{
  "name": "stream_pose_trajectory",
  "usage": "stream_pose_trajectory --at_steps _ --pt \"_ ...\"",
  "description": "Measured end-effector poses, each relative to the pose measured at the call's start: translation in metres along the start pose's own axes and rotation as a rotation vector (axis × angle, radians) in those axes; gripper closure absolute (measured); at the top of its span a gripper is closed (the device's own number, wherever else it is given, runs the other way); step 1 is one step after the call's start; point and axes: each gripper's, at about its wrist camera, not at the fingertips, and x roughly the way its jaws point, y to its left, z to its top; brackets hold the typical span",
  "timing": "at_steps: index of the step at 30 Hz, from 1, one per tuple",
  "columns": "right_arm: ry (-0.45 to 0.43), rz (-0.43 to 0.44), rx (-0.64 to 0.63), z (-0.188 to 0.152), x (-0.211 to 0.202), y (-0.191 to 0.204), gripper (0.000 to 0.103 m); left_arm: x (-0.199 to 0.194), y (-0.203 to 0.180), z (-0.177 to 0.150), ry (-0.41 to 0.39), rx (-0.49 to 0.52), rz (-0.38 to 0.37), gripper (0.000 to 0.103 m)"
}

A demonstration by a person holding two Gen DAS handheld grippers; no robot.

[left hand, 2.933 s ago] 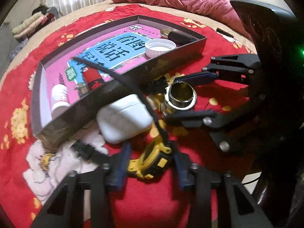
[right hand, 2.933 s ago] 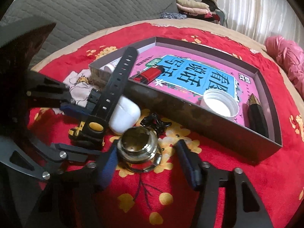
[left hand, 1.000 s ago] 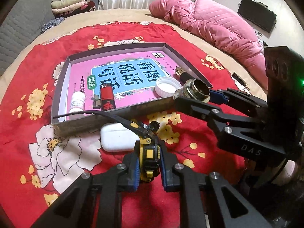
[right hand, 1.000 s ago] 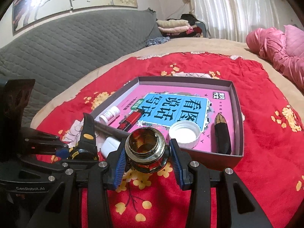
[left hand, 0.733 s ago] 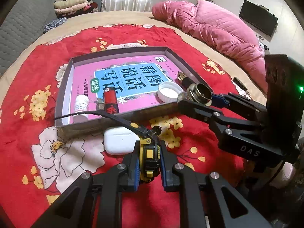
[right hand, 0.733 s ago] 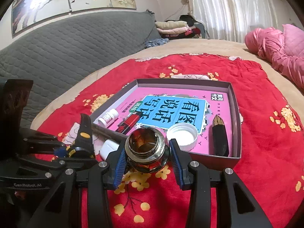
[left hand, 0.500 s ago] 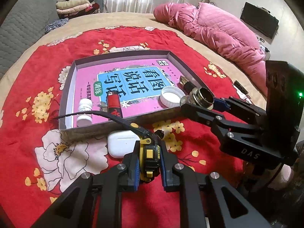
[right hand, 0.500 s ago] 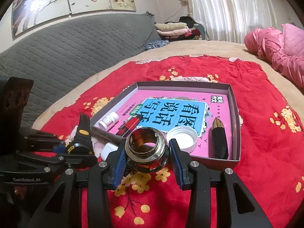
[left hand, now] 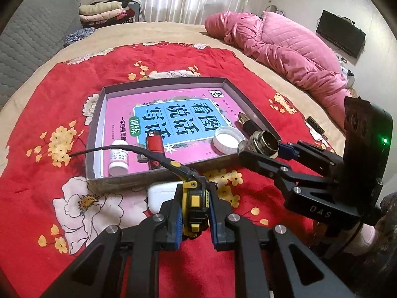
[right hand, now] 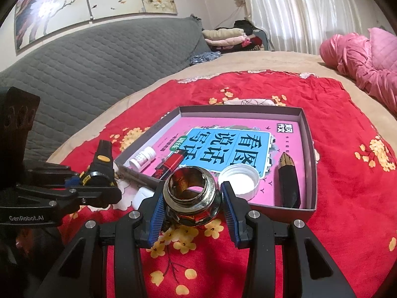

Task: Organize rigid objects
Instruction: 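Lift glass jar with right tool while left tool carries tape measure over box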

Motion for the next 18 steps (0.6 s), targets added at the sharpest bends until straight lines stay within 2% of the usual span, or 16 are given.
stream_pose_trajectory --at_steps 18 --pt "-0.072 0.007 0.104 0.013 -0.013 -0.028 0.059 0.002 0.0 0.029 -0.057 -0.031 0.023 0.086"
